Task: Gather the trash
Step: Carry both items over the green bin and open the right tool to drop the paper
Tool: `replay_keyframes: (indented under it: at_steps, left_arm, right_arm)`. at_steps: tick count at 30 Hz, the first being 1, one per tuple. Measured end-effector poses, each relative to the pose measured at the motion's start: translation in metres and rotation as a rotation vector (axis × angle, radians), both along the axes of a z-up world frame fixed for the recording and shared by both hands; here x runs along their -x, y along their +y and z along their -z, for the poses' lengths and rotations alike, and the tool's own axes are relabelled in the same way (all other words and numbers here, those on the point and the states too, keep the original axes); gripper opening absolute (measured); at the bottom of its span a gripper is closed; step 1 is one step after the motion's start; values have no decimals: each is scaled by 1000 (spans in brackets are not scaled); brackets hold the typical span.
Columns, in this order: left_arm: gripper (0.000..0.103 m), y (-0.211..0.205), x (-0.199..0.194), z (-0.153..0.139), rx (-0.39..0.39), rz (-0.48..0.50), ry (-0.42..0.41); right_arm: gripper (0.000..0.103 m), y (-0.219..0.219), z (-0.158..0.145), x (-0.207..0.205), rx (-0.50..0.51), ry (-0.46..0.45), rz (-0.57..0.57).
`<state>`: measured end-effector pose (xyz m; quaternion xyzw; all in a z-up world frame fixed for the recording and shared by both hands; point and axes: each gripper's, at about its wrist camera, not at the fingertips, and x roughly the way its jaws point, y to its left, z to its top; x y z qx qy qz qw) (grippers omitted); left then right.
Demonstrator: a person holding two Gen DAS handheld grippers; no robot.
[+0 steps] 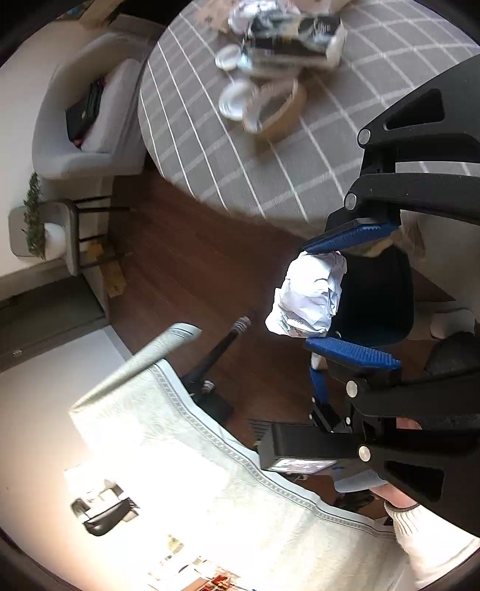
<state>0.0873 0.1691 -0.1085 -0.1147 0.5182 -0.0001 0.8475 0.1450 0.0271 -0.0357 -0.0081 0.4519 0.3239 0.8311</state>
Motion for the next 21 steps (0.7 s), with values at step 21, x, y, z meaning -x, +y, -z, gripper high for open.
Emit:
replay_keyframes:
  at_steps: [21]
  left_arm:
    - [49, 43, 30, -59, 22, -64, -145]
  right_arm:
    - [47, 68, 70, -2, 99, 112, -74]
